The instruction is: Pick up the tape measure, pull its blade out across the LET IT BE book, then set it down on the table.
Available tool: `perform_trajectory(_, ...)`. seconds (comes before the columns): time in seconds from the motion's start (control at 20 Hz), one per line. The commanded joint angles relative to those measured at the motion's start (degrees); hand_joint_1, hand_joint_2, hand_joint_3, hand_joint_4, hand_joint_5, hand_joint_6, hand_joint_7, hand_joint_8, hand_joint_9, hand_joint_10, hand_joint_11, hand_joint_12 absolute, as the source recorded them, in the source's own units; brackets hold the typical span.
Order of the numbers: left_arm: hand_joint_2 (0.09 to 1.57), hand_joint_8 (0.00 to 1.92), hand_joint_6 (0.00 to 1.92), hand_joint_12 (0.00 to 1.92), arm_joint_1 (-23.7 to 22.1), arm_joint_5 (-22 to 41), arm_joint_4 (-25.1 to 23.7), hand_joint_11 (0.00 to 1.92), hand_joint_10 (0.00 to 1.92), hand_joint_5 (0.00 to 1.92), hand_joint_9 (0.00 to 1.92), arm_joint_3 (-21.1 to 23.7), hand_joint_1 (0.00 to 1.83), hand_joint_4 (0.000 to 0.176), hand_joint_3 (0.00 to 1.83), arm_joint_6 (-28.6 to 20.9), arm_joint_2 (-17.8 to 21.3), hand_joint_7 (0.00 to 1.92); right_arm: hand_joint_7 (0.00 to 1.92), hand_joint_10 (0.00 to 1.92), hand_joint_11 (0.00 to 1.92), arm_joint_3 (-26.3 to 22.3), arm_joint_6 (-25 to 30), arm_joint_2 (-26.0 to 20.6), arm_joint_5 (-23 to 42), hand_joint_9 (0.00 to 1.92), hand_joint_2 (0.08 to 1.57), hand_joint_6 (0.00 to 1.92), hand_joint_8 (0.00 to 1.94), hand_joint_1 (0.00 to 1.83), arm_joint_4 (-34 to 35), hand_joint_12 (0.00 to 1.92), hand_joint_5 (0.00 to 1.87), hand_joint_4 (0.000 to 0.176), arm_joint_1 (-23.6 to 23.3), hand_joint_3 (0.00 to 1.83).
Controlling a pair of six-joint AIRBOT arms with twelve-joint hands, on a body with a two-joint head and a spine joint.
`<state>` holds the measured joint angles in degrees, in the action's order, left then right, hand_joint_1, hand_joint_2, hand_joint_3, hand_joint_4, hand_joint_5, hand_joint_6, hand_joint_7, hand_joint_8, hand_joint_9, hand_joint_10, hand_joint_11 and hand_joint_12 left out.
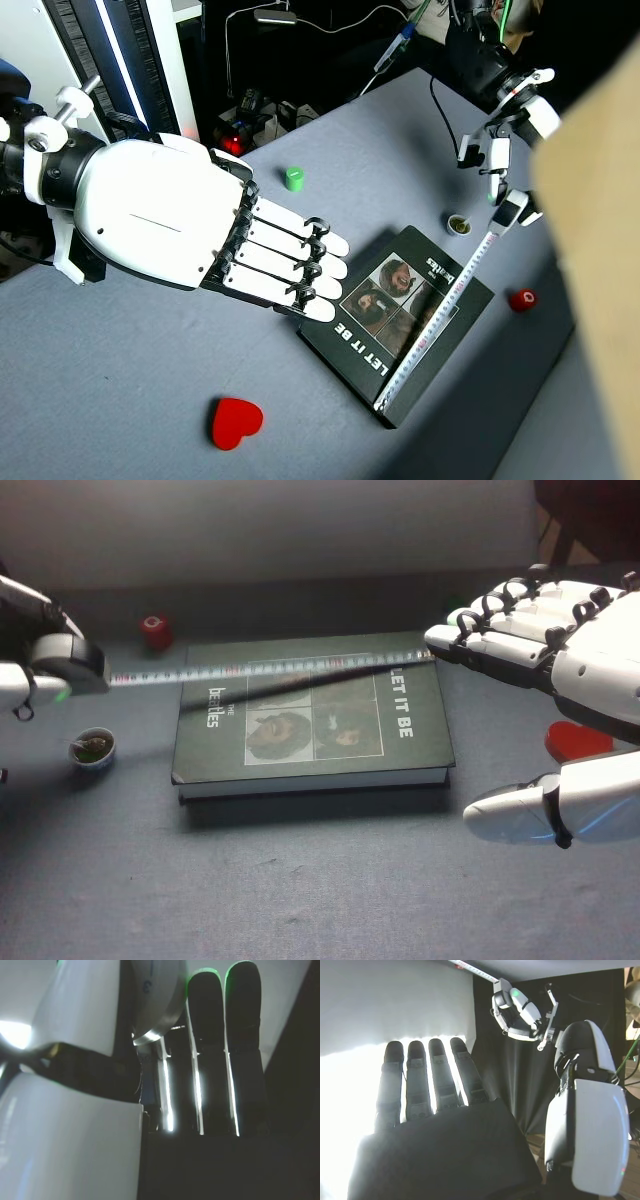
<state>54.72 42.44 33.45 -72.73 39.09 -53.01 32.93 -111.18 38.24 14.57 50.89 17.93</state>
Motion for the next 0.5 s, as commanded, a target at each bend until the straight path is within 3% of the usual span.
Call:
perform_trajectory(0.0,1.09,0.85,0.83,1.12,0.26,7.06,0.0,0.75,1.23,1.02,0.91,-0.44,1.38,0.0,0.0,-0.51,0.07,1.04,0.0,0.0,0.0,-0.22,0.04,-0.27,4.12,0.0,0.98,0.0,0.0,0.17,-1.18,0.05,0.0,0.0,-0.48,0.0)
perform_trajectory(0.45,1.1,0.89,0.83,1.13,2.08,7.05,-1.08,0.74,1.25,1.0,0.91,-0.55,1.38,0.0,0.0,0.02,-0.44,1.03,0.0,0.0,0.0,-0.22,1.29,-0.21,4.72,0.0,0.98,0.0,0.0,0.19,-1.18,0.06,0.0,0.0,-0.7,0.0)
